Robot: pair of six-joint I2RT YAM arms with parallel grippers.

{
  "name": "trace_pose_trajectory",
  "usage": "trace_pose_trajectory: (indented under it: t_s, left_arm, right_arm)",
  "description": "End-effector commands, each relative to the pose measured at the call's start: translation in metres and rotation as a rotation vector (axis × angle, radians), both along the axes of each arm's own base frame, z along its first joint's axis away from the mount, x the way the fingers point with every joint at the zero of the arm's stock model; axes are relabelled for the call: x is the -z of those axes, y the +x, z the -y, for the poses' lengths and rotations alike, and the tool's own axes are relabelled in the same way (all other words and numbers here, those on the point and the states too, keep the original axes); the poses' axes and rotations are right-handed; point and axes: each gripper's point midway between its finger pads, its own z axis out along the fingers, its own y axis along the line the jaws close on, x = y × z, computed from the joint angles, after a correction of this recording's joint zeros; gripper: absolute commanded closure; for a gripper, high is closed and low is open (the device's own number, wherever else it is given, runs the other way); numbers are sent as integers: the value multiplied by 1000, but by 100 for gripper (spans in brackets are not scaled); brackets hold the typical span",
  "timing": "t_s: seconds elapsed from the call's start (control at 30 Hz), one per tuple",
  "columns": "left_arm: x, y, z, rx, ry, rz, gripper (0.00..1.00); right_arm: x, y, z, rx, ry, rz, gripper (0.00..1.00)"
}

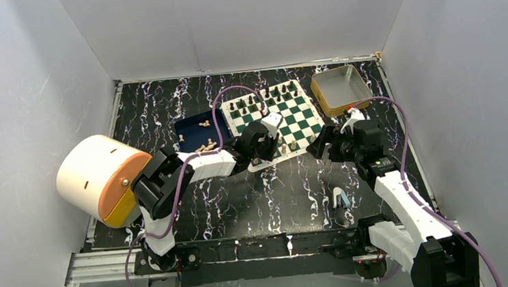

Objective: Set up the chess pieces on the board
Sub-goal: Place the chess piece on the chessboard.

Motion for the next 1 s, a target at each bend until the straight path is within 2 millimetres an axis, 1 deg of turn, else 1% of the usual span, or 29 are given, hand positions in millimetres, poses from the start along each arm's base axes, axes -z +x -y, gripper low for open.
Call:
trace_pose_trajectory:
  t_s: [0.0,0.07,0.17,0.33,0.47,0.57,0.7,0.83,0.9,0.97]
  left_arm:
    - [-12,4,1,-15,-19,30,78]
    - [-14,5,-1,-19,-11,34,73]
    - [-24,7,0,-22,-17,41,67]
    - [-50,9,1,-42,-44,53,62]
    - [-71,11,-7,-75,-44,73,61]
    - [-87,13,-18,-109,-22,101,61]
    - [-102,21,-40,-162,54,145,61]
    - [-106,33,-71,-223,134,147,62]
    - [-103,41,-97,-279,154,110,62]
    - [-102,51,-123,-368,138,59,61]
  right_arm:
    - [-9,6,-2,-6,17,48,1]
    - [-9,5,-2,-6,18,46,1]
    - [-9,5,-3,-11,21,46,1]
    - [-9,4,-5,-21,32,43,1]
    - [-12,3,-6,-29,38,45,1]
    - [-13,1,-7,-34,44,47,1]
    - [-15,0,-11,-50,61,51,1]
    - [-18,-2,-13,-63,74,52,1]
    - [-21,-3,-14,-63,82,58,1]
    - [-25,-4,-15,-69,88,61,1]
